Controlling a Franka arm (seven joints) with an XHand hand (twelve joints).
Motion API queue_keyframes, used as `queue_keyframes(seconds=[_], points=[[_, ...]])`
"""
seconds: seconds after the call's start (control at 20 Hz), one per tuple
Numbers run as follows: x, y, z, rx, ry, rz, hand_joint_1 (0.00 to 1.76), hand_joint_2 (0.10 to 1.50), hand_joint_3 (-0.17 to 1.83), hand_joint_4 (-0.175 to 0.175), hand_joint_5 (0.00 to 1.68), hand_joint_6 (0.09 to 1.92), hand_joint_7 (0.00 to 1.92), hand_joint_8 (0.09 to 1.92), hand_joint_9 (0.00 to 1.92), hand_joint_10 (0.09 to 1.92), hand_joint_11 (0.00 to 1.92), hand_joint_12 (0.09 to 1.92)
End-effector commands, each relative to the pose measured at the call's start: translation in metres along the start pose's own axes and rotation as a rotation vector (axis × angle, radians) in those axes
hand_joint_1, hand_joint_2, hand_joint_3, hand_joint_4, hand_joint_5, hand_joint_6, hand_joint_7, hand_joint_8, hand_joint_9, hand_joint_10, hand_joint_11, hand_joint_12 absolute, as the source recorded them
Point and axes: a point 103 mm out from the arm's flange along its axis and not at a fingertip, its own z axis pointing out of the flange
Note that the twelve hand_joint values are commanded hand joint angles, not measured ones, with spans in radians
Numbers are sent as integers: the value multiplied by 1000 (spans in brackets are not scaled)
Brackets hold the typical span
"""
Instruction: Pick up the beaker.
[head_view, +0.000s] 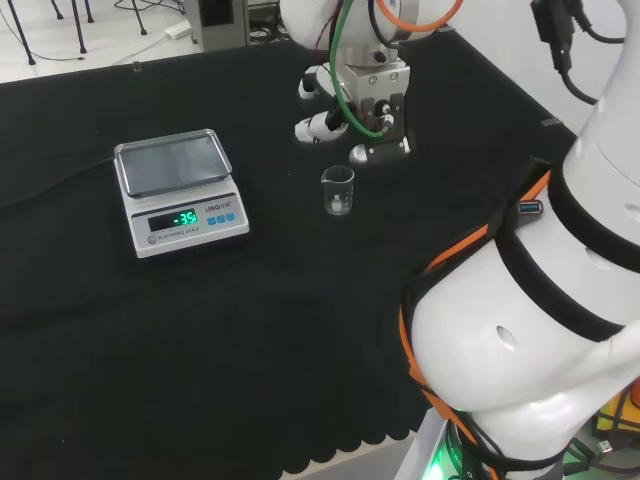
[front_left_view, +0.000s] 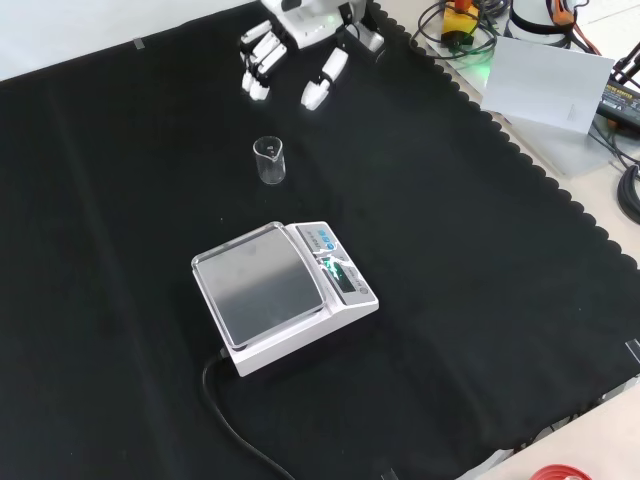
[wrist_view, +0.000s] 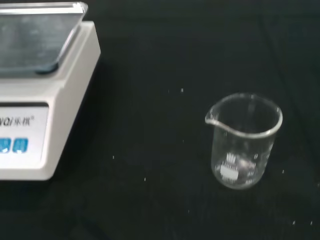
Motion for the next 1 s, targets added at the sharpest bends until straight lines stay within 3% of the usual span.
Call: queue_keyframes(seconds=[0.05, 0.2, 0.45, 0.85, 1.0], points=[[-7, 9, 22, 50, 38, 6, 798, 1034, -175, -35, 333, 465, 165, 631, 103, 800, 7, 1393], [-9, 7, 31, 62, 37, 8, 792, 1031, -175, -35, 334, 451, 136, 626, 25, 819, 0, 1363], [-9, 3, 38, 88, 21, 3, 791, 1031, -175, -38, 346, 451, 136, 626, 50, 839, 0, 1383], [-8, 1, 56, 203, 16, -19, 824, 964, -175, -36, 234, 389, 71, 601, 131, 834, 0, 1469], [-8, 0, 63, 241, -3, -26, 786, 924, -175, -33, 216, 250, 21, 604, 103, 832, 0, 1453]])
